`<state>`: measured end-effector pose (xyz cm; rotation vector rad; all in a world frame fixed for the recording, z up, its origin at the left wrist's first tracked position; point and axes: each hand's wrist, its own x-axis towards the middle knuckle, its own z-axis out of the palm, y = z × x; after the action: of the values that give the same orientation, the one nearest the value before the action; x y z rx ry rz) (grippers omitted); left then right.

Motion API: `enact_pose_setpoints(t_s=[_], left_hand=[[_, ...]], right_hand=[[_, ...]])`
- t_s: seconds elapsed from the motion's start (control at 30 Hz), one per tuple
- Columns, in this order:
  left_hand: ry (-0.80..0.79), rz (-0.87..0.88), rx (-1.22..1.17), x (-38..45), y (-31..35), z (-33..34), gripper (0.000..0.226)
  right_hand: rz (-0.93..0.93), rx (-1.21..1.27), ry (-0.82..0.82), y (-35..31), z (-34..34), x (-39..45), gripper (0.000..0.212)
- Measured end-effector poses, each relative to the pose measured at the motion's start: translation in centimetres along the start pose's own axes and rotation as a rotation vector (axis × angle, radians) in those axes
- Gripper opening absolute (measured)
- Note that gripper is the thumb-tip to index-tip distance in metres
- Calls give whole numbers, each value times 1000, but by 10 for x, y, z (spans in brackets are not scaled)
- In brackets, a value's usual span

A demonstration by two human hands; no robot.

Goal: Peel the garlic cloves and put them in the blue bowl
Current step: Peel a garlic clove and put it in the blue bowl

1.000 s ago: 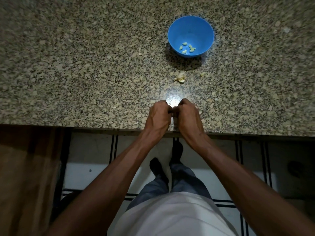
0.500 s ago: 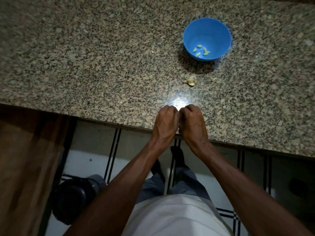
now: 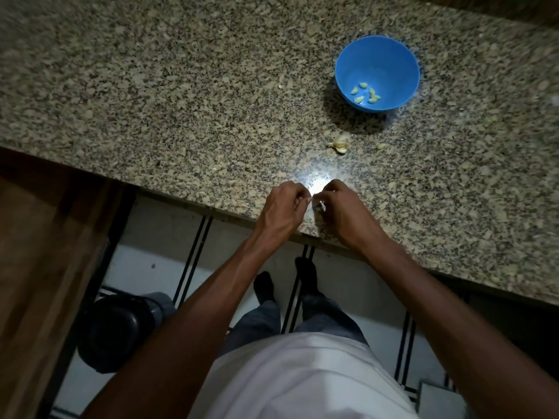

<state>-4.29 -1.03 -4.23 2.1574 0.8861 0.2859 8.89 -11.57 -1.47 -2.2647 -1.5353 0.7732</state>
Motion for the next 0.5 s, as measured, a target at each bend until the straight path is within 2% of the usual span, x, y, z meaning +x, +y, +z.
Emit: enact_pose_setpoints(t_s=[0.17,0.3,0.5], left_hand=[[-20,13,22,2,-2,-1,8],[12,8,48,1,-3,4,8],[119,-69,31,-4,-4,5,10]], right_hand=[[40,-17,95,-2,18,-9,26],[7,-28,217,-10,24,-10,4],[-15,-117,232,-14,27,-7,13]])
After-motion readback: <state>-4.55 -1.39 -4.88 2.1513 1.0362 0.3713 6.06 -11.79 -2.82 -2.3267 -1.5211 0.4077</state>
